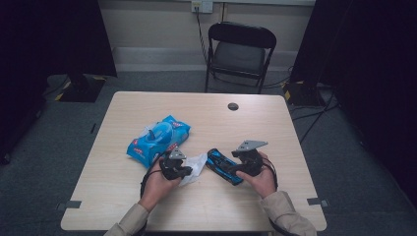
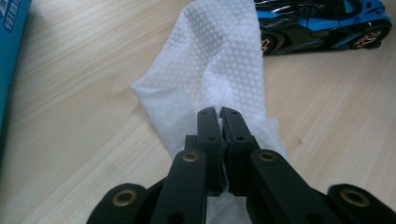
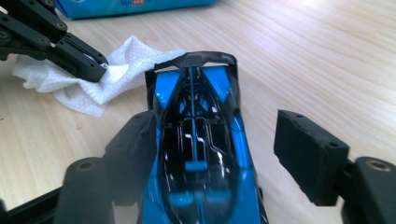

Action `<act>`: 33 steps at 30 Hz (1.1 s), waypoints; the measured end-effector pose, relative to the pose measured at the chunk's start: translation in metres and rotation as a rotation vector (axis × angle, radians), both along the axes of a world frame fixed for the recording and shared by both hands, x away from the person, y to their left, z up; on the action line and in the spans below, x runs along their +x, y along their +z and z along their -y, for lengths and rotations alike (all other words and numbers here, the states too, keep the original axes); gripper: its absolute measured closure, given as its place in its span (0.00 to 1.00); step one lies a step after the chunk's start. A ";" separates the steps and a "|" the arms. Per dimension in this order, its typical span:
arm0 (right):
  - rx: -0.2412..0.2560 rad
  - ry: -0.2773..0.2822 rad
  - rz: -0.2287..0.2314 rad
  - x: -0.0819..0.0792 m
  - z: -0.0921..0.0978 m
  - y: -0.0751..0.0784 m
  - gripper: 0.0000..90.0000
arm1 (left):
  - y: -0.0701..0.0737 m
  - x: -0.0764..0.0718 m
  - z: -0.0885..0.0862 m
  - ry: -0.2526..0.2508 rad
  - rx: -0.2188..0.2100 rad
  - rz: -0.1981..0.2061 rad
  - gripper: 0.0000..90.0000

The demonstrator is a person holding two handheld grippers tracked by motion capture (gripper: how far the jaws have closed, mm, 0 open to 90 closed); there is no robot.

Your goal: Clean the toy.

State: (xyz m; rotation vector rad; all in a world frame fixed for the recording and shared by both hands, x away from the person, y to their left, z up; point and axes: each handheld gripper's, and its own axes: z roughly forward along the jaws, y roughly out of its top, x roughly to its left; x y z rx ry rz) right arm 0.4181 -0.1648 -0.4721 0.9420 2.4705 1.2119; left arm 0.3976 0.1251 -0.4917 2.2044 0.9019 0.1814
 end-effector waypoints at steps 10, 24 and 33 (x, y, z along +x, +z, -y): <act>-0.073 0.041 -0.005 0.000 -0.016 -0.007 0.46 | -0.003 -0.006 0.001 0.007 -0.020 0.021 0.96; -0.054 0.036 0.027 -0.005 -0.013 -0.011 0.47 | -0.003 -0.006 0.035 -0.020 -0.014 0.038 0.95; -0.051 0.026 0.035 -0.006 -0.015 -0.012 0.47 | -0.005 -0.001 0.058 -0.008 -0.041 0.035 0.95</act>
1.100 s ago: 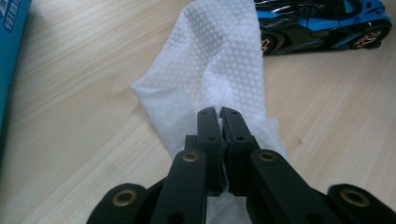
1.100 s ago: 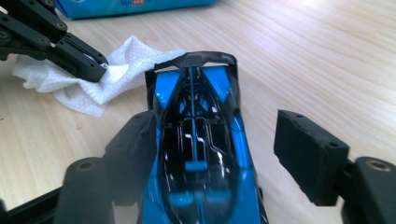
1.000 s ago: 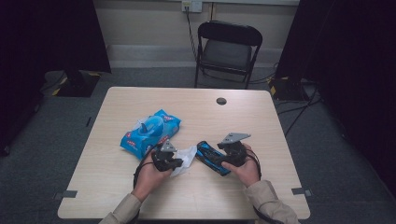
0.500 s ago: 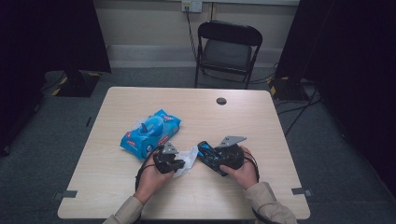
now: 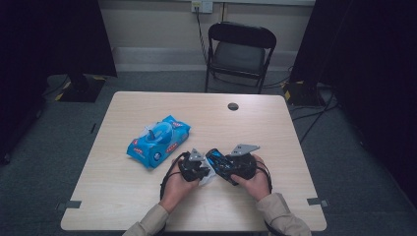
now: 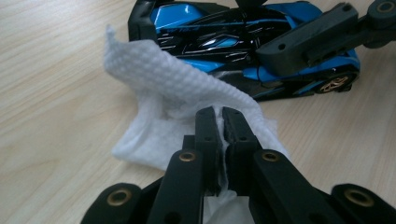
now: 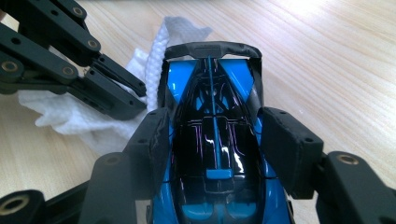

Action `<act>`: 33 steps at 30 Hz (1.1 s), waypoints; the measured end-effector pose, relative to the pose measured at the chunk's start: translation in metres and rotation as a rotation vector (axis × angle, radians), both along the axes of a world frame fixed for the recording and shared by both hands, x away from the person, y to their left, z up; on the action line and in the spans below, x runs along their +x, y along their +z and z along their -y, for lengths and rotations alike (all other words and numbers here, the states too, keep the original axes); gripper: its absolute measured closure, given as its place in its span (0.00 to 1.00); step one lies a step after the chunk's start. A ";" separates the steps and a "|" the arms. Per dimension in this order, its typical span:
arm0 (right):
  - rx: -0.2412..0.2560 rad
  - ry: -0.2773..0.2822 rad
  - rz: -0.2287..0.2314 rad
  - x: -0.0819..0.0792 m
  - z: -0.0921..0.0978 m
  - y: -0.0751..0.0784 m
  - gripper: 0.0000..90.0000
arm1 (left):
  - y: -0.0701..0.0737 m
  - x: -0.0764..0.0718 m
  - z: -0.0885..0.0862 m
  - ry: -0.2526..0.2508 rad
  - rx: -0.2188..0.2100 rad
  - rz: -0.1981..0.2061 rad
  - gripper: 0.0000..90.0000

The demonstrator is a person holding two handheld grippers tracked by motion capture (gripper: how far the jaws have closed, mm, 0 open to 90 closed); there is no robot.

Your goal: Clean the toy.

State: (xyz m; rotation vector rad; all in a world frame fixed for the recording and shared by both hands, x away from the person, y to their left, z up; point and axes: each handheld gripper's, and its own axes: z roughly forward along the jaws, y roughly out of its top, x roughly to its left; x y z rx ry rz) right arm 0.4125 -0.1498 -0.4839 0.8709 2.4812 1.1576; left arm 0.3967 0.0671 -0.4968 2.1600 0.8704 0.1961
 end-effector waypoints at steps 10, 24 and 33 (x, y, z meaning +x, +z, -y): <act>-0.003 0.005 -0.004 0.001 -0.001 0.001 0.48 | 0.001 -0.001 0.006 0.011 0.005 -0.004 0.97; -0.009 0.011 -0.008 0.003 -0.003 0.002 0.48 | 0.000 -0.015 0.030 -0.042 -0.004 -0.002 0.97; -0.007 0.016 -0.015 0.004 -0.002 0.002 0.49 | 0.000 -0.021 0.042 -0.057 -0.004 -0.005 0.97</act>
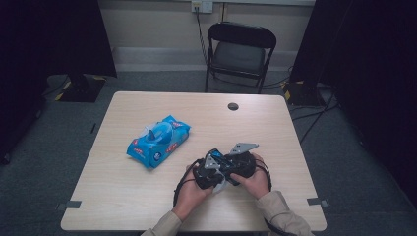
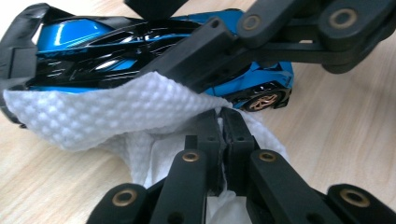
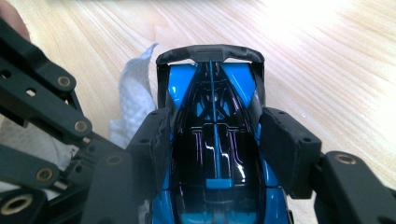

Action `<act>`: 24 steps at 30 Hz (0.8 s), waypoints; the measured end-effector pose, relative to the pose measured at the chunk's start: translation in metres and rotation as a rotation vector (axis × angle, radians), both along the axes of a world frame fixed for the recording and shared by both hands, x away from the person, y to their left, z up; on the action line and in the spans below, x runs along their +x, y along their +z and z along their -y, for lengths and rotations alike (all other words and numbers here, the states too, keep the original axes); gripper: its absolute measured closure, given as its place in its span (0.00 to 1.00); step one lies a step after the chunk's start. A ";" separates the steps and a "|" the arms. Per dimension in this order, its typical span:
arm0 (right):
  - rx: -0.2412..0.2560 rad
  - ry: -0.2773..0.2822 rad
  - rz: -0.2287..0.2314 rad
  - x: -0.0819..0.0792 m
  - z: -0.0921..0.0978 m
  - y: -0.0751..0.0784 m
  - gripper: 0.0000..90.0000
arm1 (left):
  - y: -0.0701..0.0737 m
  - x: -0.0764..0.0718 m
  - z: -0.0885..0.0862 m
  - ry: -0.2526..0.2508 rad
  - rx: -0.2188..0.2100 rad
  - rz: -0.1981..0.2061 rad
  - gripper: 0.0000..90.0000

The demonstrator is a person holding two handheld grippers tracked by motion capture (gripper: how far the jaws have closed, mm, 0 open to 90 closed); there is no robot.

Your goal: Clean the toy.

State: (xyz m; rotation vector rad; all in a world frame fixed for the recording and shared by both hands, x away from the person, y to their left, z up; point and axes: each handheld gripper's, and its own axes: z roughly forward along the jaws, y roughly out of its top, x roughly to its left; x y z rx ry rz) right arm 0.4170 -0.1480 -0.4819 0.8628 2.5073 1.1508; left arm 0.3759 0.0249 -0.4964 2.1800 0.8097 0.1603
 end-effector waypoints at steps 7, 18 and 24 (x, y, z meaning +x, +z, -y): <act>0.013 -0.006 -0.009 -0.001 0.003 -0.001 0.49 | 0.000 -0.002 0.003 -0.017 -0.003 -0.005 0.97; 0.011 -0.008 -0.002 -0.001 0.002 -0.001 0.49 | -0.001 -0.007 0.007 -0.026 -0.024 -0.012 0.97; 0.009 -0.004 0.002 -0.001 0.001 -0.001 0.49 | -0.001 -0.011 0.015 -0.057 -0.030 -0.029 0.97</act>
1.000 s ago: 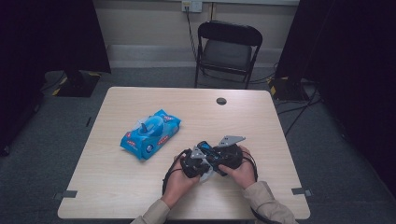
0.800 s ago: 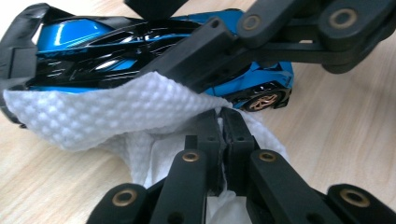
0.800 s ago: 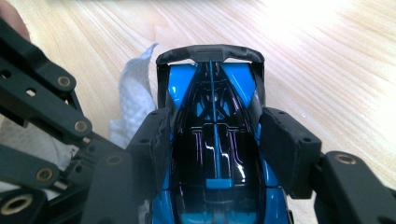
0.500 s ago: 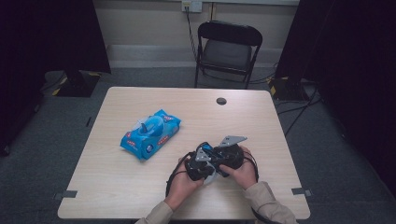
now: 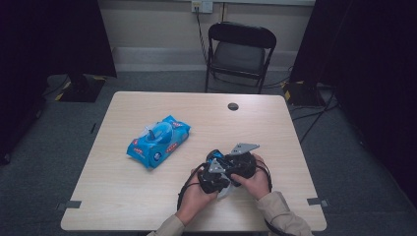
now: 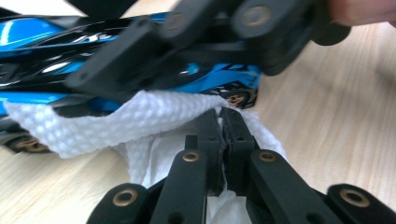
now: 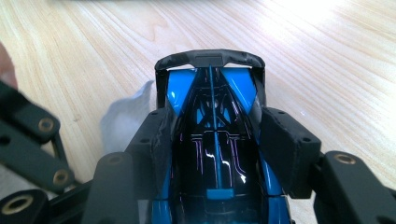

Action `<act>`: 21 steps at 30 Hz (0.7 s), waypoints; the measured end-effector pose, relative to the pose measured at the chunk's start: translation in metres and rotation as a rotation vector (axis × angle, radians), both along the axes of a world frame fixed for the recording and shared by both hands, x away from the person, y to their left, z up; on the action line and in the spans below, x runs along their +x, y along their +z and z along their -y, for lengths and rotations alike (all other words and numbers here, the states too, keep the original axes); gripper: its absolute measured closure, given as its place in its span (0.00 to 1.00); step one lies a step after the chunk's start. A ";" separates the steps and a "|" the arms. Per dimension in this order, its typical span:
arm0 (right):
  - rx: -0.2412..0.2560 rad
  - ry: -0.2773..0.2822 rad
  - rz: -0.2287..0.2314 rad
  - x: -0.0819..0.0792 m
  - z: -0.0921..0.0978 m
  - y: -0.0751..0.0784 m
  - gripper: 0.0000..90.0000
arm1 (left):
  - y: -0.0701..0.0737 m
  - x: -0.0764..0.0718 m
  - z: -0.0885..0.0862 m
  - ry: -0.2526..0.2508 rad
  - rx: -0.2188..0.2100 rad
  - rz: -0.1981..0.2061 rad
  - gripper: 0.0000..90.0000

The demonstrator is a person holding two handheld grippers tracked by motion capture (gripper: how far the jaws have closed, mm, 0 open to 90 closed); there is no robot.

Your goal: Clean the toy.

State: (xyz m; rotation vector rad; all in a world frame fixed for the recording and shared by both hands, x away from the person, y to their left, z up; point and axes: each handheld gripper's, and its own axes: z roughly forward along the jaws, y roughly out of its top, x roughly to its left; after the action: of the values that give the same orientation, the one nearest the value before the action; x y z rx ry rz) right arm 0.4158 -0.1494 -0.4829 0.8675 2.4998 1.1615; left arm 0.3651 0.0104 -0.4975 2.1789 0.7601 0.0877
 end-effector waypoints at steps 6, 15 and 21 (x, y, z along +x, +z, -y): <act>0.002 -0.001 -0.002 0.000 0.001 0.000 0.49 | -0.001 -0.001 0.001 0.004 -0.011 -0.001 0.97; 0.008 0.000 -0.001 0.000 0.001 -0.001 0.49 | -0.002 -0.008 0.012 -0.024 -0.028 -0.003 0.97; 0.012 0.000 -0.003 0.000 0.002 -0.001 0.49 | -0.003 -0.010 0.014 -0.036 -0.045 -0.010 0.97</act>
State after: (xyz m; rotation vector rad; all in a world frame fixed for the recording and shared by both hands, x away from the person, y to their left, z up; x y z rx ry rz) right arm 0.4157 -0.1509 -0.4838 0.8728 2.4979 1.1777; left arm 0.3548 -0.0040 -0.5008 2.1503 0.7219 0.0408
